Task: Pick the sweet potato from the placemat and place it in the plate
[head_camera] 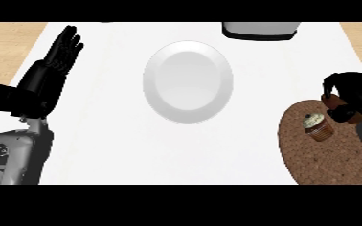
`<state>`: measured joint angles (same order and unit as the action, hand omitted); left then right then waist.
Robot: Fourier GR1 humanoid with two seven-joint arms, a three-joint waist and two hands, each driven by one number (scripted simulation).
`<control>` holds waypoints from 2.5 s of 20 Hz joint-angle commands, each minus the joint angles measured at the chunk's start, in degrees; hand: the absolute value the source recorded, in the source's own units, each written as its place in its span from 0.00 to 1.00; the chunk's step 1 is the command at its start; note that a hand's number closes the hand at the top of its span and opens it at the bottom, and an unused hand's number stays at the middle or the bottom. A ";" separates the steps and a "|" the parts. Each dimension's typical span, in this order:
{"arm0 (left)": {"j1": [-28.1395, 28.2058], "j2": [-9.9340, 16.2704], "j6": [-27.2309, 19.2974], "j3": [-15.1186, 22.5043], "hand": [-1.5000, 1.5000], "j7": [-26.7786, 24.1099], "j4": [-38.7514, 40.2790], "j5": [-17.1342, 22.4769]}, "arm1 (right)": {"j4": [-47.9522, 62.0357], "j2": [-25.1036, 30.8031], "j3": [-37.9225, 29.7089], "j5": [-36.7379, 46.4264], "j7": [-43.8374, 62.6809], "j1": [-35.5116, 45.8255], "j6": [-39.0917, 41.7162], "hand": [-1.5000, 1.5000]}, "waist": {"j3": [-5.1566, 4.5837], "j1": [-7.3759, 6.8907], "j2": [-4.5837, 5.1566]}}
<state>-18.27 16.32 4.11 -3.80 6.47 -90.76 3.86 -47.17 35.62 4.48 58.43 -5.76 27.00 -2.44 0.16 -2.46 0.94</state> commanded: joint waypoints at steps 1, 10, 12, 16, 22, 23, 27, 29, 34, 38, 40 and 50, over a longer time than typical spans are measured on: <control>-0.37 0.25 0.16 -0.43 0.50 0.07 -0.30 0.10 | 9.62 0.68 -4.89 -4.14 -10.73 6.94 -4.34 1.00 | 0.12 -0.61 0.10; 0.35 -1.15 -1.03 -0.09 0.50 -0.64 1.15 -1.49 | 9.00 -2.91 -9.02 -14.04 -28.53 13.81 2.02 1.00 | -0.10 1.89 -0.69; 1.43 1.07 0.01 -1.72 0.50 1.70 -1.68 -0.24 | 5.32 -4.85 -10.48 -18.50 -30.53 13.56 6.12 1.00 | -0.13 2.16 -1.16; 3.70 0.59 -0.13 -2.17 0.50 1.06 -3.06 -0.10 | -0.46 -6.44 -12.24 -24.03 -30.99 12.93 12.70 1.00 | -0.17 2.73 -1.36; 2.27 -1.86 -1.67 0.22 0.50 0.93 -2.36 -2.87 | -9.36 -13.41 -7.42 -23.68 -19.27 17.20 18.69 1.00 | -0.19 2.58 -1.12; 3.43 -0.70 -0.53 0.22 0.50 3.84 -5.70 -2.05 | -11.82 -16.10 -6.26 -23.07 -16.99 15.94 17.05 1.00 | -0.18 2.45 -1.24; 0.74 -0.94 0.25 -1.75 0.50 0.63 0.31 -1.38 | -13.46 -19.47 -5.49 -23.35 -11.38 19.02 18.61 1.00 | -0.18 2.32 -0.96; 1.50 -2.22 -1.22 -0.64 0.50 2.10 -1.44 -2.38 | -18.65 -23.87 -3.59 -24.23 -7.79 16.30 19.08 1.00 | -0.18 2.61 -1.10; 2.92 -1.34 -0.43 -1.98 0.50 2.48 -3.46 -2.19 | -17.19 -28.16 -2.03 -23.30 -1.93 19.44 19.93 1.00 | -0.17 2.31 -1.06; 2.22 -1.15 0.91 -1.76 0.50 0.73 -2.06 -2.09 | -5.22 -35.26 -0.38 -18.13 0.64 26.80 11.04 1.00 | -0.18 1.36 -0.70; 2.99 -1.96 -0.32 -0.46 0.50 1.22 -3.29 -4.05 | -1.37 -35.40 3.18 -19.15 -0.40 25.88 6.20 1.00 | -0.16 1.00 -0.69; 0.06 -2.13 2.50 -0.43 0.50 -0.81 0.29 -2.57 | 21.55 -35.60 8.40 -25.16 -3.09 33.61 -5.75 1.00 | -0.16 -1.57 0.21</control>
<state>-17.01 14.37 5.87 -4.93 6.67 -92.20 1.74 -32.27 0.32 10.88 37.57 -8.76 59.79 -3.49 -0.01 -2.81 0.76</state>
